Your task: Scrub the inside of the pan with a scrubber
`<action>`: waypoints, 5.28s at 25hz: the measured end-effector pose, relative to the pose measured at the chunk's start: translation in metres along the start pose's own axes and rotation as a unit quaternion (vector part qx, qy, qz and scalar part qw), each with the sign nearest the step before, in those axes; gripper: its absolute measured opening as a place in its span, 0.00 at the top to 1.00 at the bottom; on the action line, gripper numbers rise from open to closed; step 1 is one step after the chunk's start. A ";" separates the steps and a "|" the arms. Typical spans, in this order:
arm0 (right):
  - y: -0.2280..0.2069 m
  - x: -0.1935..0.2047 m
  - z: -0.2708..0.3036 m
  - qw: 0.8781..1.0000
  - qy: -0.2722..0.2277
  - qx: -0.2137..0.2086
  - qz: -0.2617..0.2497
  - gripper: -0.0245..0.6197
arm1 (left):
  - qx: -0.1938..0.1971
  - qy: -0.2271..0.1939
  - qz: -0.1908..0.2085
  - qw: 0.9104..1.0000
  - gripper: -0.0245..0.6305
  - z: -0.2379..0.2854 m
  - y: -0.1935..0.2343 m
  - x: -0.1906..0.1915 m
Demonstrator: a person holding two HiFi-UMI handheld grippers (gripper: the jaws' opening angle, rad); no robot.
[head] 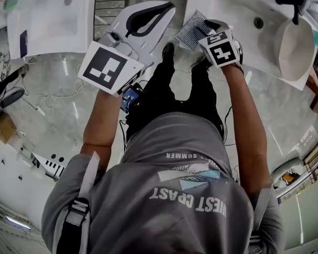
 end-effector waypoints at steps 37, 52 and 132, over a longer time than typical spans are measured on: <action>-0.154 0.051 -0.196 0.956 -0.166 0.119 0.211 0.95 | 0.139 0.011 0.058 0.988 0.96 0.144 -0.115 -0.067; -0.271 0.178 -0.265 0.902 -0.198 0.197 0.329 0.95 | 0.199 0.048 0.075 0.976 0.96 0.247 -0.205 -0.054; -0.310 0.286 -0.158 0.970 0.110 0.158 0.149 0.94 | 0.171 0.082 0.054 0.980 0.96 0.275 -0.224 -0.017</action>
Point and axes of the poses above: the fingertips, and each gripper's own axes: z forward along the fingers, y to its left, x out of its underside, the point moved 1 cm from there along -z, backward along the fingers
